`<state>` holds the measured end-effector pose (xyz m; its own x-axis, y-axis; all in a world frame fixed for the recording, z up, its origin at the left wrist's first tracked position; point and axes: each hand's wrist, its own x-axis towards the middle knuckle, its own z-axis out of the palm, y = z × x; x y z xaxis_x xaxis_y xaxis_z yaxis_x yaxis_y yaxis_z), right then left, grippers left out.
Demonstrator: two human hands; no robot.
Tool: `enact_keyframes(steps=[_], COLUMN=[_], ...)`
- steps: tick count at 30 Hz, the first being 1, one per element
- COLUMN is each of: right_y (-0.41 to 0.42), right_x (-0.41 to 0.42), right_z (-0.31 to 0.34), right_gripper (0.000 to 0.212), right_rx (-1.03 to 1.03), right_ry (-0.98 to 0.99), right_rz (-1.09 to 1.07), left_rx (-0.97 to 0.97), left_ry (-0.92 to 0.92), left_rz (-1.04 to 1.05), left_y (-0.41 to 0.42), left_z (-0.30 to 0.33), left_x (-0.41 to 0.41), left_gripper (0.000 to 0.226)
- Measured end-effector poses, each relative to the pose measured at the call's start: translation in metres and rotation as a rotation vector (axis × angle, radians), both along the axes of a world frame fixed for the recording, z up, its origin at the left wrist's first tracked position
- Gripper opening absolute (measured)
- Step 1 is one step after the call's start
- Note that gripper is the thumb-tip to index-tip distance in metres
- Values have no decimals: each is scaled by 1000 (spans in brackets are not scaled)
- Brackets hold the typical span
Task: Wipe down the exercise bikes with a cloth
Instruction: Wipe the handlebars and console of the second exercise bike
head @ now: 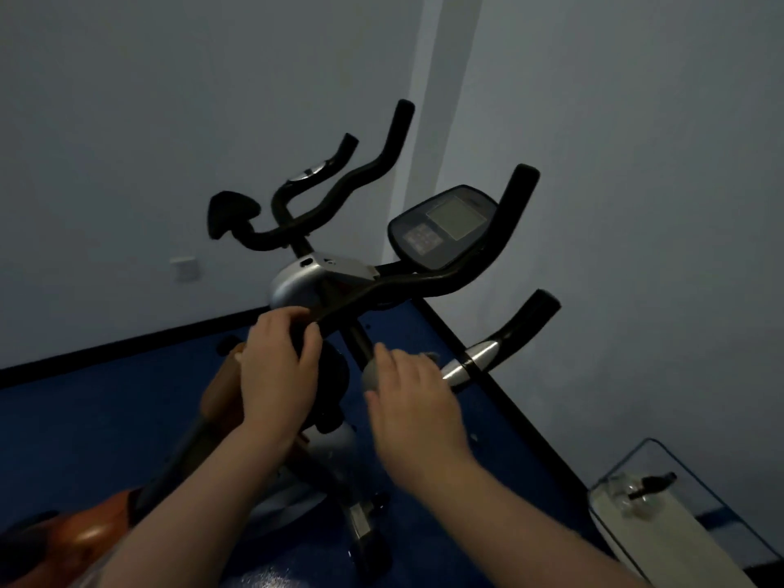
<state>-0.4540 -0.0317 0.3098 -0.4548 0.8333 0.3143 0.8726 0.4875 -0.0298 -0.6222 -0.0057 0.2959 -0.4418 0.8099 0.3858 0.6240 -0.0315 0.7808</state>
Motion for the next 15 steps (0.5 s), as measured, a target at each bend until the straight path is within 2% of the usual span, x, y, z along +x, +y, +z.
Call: enact_keyframes(steps=[2,3,6,8,11,15], right_y=[8,11,22,42,72,51], right_x=[20,27,14,-10,-24,-14], right_z=[8,12,22,27,37,24], right_gripper=[58,56,36,30,40,31], right_rx=[-121,-114,-141,-271,-478,-324], right_ry=[-50,-82,-139,-125,22,-56], right_rz=[64,83,53,-2,-77,-28], left_rx=[-28,-41,-50,-52,-46,3], left_ry=[-19,-27,-50,-63,-71,-142], left_rz=[1,9,43,62,66,52], left_y=[-2,-2,-1,-1,-1,2], left_z=[0,0,-5,-6,-5,-9], left_x=[0,-1,-2,-2,-2,-4], left_gripper=[16,15,19,23,24,14])
